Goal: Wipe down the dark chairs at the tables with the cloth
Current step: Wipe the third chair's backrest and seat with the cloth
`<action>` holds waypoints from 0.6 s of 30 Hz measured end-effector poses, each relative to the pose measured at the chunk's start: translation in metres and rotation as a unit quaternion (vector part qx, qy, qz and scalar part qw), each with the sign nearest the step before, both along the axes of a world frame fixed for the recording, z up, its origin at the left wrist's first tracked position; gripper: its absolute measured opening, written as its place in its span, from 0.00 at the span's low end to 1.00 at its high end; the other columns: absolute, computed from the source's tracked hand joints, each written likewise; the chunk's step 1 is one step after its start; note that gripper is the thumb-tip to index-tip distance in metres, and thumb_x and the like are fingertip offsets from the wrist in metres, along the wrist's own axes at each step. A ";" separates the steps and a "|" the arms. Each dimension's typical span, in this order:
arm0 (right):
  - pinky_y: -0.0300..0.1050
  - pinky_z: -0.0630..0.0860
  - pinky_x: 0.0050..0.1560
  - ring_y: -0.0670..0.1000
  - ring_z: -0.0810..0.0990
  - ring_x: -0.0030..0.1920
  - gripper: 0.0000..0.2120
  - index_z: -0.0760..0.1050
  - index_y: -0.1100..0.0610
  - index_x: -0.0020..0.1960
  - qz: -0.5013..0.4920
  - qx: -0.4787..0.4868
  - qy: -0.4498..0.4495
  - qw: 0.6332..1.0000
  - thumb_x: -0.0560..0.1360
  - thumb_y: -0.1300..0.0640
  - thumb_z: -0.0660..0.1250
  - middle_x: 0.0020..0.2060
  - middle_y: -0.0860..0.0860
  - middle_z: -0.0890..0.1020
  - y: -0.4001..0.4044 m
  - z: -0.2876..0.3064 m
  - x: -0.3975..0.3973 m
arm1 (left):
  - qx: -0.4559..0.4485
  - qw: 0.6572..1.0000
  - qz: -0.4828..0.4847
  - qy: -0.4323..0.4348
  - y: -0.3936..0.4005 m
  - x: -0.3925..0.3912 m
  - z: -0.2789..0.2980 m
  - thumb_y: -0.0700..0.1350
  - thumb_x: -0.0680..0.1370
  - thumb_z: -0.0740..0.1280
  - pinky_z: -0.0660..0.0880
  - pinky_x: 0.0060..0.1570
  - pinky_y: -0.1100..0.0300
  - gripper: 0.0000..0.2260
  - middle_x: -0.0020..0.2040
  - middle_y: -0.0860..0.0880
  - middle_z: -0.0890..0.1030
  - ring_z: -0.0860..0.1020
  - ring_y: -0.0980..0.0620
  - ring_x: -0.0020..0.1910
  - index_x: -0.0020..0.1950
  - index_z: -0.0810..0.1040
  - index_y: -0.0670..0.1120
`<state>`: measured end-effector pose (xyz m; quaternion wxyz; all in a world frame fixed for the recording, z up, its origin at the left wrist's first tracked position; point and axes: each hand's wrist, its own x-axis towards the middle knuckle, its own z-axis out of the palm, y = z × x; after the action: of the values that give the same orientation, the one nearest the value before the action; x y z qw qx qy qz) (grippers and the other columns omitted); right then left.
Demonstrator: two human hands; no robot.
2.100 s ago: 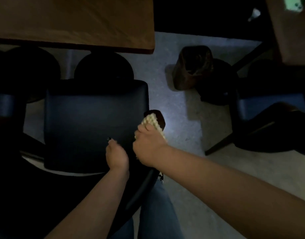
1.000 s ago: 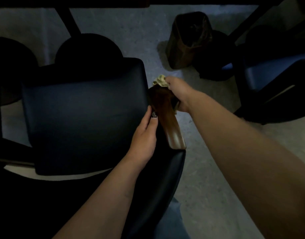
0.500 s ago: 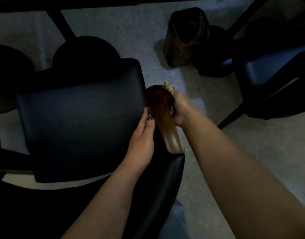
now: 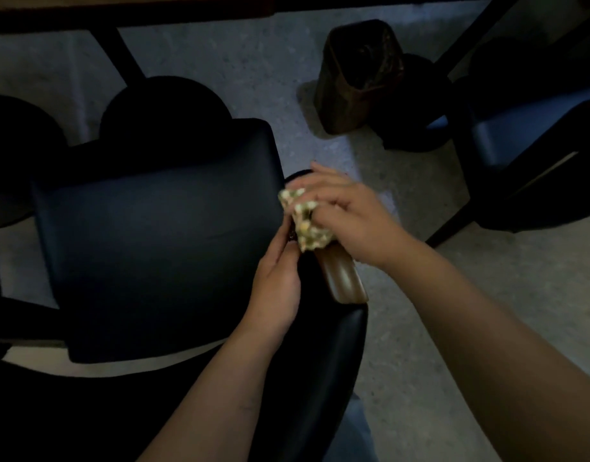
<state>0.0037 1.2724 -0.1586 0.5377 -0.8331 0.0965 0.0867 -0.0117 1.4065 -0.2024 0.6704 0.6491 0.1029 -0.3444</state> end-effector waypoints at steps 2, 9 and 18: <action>0.50 0.50 0.75 0.48 0.65 0.71 0.19 0.84 0.57 0.47 0.064 -0.064 0.009 0.996 0.66 0.49 0.60 0.54 0.46 0.80 0.005 0.010 -0.016 | -0.007 1.000 0.024 0.009 0.002 0.000 0.005 0.40 0.81 0.58 0.75 0.54 0.66 0.14 0.56 0.50 0.84 0.80 0.56 0.56 0.62 0.80 0.47; 0.33 0.55 0.72 0.43 0.59 0.73 0.11 0.82 0.58 0.53 0.104 -0.121 -0.018 0.987 0.77 0.58 0.63 0.57 0.47 0.80 0.017 0.023 -0.048 | 0.101 0.991 -0.091 0.007 0.019 -0.008 0.025 0.43 0.78 0.65 0.76 0.55 0.53 0.09 0.50 0.48 0.85 0.81 0.50 0.53 0.55 0.82 0.48; 0.30 0.64 0.63 0.38 0.71 0.62 0.11 0.82 0.56 0.53 0.051 -0.091 -0.009 0.995 0.80 0.56 0.61 0.62 0.43 0.76 0.024 0.041 -0.093 | 0.282 0.862 -0.336 -0.254 0.117 -0.082 0.087 0.61 0.79 0.55 0.59 0.62 0.74 0.23 0.70 0.65 0.68 0.66 0.67 0.68 0.75 0.63 0.63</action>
<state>-0.0895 1.2968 -0.1173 0.4552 -0.8832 0.0570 0.0974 -0.0939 1.5234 -0.1158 0.3052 0.8707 -0.2028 -0.3280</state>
